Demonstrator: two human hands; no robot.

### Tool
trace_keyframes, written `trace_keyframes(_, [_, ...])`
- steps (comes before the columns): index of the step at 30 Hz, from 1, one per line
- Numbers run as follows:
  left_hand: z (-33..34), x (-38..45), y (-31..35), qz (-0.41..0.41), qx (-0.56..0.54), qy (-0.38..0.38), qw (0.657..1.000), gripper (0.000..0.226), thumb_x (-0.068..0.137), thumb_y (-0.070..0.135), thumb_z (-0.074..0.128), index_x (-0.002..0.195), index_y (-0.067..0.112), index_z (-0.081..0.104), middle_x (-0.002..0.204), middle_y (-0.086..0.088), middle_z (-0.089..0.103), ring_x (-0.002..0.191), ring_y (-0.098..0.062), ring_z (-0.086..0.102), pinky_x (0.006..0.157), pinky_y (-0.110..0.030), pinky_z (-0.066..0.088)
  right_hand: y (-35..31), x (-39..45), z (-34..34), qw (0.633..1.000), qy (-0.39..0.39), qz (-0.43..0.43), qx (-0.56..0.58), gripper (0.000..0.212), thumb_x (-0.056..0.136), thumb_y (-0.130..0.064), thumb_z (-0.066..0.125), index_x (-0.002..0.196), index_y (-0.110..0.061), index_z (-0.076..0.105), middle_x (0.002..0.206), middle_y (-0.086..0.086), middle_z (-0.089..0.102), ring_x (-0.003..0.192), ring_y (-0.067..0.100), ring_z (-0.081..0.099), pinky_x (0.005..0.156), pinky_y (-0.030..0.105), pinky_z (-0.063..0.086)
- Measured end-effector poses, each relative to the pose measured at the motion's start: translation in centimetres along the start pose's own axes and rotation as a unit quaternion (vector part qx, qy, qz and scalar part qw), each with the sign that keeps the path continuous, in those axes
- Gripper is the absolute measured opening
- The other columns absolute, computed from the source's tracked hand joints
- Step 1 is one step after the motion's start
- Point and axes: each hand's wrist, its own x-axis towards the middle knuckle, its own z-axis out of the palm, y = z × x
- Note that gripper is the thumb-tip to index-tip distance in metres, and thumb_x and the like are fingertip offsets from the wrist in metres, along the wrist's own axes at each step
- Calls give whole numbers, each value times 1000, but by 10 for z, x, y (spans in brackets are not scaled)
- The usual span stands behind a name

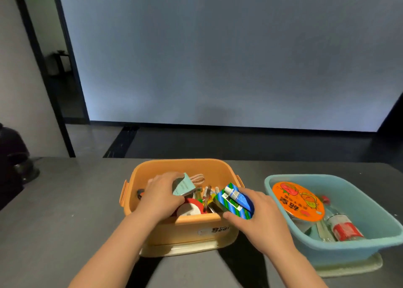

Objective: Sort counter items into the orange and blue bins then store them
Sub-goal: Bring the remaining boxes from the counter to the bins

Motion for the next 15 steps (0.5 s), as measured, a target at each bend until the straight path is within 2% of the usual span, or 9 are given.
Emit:
trace_keyframes(3, [24, 14, -8, -32, -32, -136, 990, 62, 80, 25, 71, 136, 32, 45, 138, 5, 49, 124, -14, 46, 98, -27, 42, -1, 28, 17, 1000, 3, 0, 6, 70, 66, -66, 70, 128, -42, 48, 102, -24, 48, 100, 3, 46, 81, 25, 49])
trace_keyframes(5, [32, 17, -17, -58, -47, -175, 982, 59, 80, 28, 70, 134, 34, 48, 136, 6, 52, 118, -12, 49, 94, -22, 41, -7, 45, 32, 1000, 10, -5, 8, 65, 67, -65, 69, 125, -42, 49, 101, -22, 50, 99, 4, 44, 78, 25, 46])
trace_keyframes(7, [35, 18, -22, -61, -58, -128, 988, 55, 79, 27, 67, 131, 36, 51, 132, 8, 55, 113, -9, 51, 91, -21, 42, -13, 59, 47, 1000, 12, -6, -15, 60, 69, -63, 67, 122, -40, 50, 107, -17, 55, 102, 9, 45, 81, 28, 43])
trace_keyframes(11, [40, 10, -21, -44, 35, -25, 998, 47, 80, 38, 61, 126, 38, 53, 127, 11, 58, 111, -10, 55, 83, -26, 47, -19, 81, 68, 995, 21, 20, -95, 67, 70, -65, 63, 127, -34, 46, 118, -8, 52, 109, 16, 45, 88, 31, 38])
trace_keyframes(15, [39, 14, -22, -43, 40, -31, 998, 42, 80, 40, 59, 122, 37, 57, 125, 10, 60, 109, -12, 56, 86, -29, 49, -26, 93, 81, 990, 7, 47, -133, 72, 69, -67, 63, 125, -27, 43, 122, -2, 49, 113, 21, 44, 92, 33, 39])
